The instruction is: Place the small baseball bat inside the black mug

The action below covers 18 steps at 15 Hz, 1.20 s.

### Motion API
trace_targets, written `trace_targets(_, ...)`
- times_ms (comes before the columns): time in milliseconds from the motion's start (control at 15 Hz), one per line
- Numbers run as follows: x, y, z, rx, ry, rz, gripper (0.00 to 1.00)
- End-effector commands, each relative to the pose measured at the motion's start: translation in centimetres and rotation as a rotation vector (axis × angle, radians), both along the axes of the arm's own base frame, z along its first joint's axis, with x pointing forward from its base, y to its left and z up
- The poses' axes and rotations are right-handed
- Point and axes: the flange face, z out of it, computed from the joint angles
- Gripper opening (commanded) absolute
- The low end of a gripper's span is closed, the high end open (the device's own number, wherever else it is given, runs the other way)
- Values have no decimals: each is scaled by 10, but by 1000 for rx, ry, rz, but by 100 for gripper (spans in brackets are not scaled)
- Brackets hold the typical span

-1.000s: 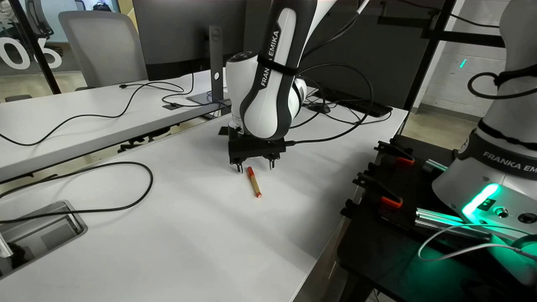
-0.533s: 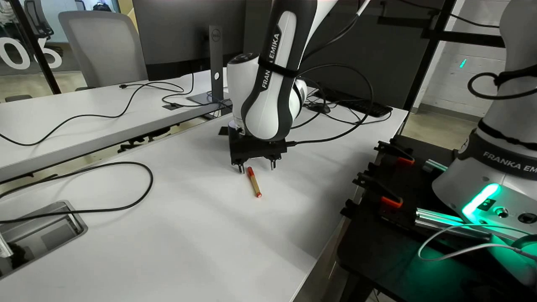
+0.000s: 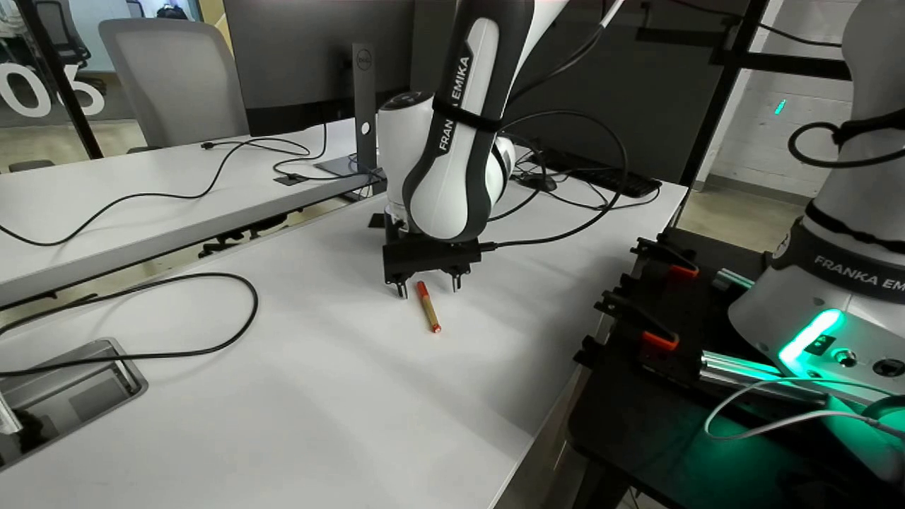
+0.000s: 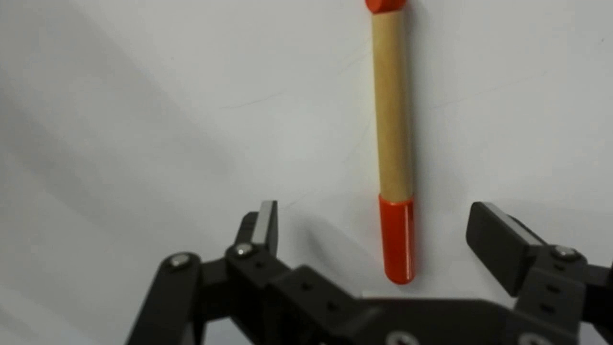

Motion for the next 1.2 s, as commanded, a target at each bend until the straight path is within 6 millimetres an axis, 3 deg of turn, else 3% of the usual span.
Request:
trace_targets(0, 6, 2, -1, 0, 12, 20, 100)
trace_targets(333, 8, 3, -1, -6, 26, 24, 100)
trace_targets(400, 8, 3, -1, -7, 28, 25, 92)
trace_targets(467, 8, 3, -1, -9, 29, 26, 74)
trace_targets(933, 12, 4, 0, -11, 20, 31, 19)
trace_targets(1133, 13, 4, 1, -11, 16, 33, 0)
